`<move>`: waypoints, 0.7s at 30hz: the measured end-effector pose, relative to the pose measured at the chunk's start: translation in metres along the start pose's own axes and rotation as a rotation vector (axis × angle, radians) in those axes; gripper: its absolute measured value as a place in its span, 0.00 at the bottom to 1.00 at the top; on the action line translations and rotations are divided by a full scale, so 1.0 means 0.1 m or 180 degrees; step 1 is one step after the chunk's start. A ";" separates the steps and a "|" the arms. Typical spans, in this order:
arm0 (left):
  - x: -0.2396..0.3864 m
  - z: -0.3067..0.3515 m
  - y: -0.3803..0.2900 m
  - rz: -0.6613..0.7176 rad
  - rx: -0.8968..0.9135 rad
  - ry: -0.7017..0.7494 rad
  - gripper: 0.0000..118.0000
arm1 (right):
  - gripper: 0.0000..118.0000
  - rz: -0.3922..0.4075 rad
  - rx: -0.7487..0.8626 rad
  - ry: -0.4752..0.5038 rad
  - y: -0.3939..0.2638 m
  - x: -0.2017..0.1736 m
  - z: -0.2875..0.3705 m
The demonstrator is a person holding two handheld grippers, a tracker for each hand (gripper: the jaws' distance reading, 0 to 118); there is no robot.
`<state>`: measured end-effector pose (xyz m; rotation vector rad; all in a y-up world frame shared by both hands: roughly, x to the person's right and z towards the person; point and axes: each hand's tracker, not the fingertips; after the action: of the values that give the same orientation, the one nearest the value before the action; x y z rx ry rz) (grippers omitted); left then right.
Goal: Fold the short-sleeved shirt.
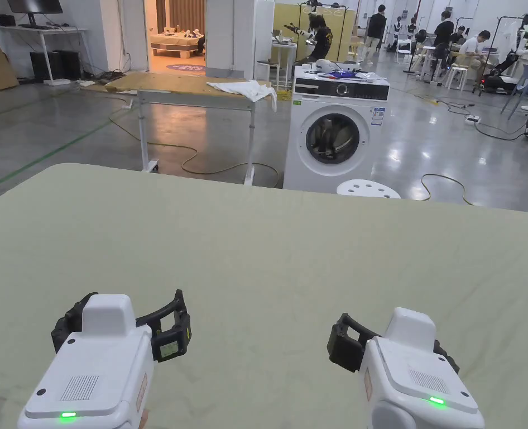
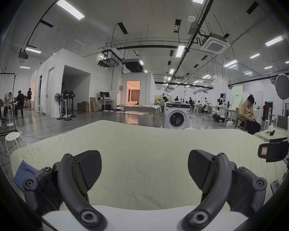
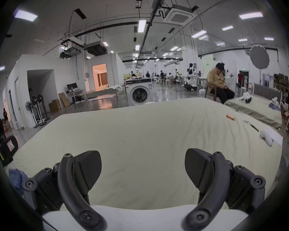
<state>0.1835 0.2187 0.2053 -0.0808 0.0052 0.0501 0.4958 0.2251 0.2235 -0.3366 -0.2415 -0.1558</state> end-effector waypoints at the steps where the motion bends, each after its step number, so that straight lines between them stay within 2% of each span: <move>1: 0.00 0.00 0.00 -0.0024 -0.0012 0.0004 0.90 | 0.88 -0.0053 -0.0016 0.0001 0.00 0.02 -0.01; 8: 0.00 0.00 0.00 -0.0102 -0.0091 -0.0037 0.90 | 0.88 -0.0194 -0.0174 -0.0065 0.02 0.11 -0.05; 21: 0.00 -0.01 0.00 -0.0109 -0.0127 -0.0028 0.90 | 0.88 -0.0039 -0.0177 -0.0104 0.04 0.09 -0.08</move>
<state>0.1836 0.2183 0.2045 -0.1205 -0.0059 0.0163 0.5064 0.2246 0.2170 -0.3932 -0.2720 -0.1694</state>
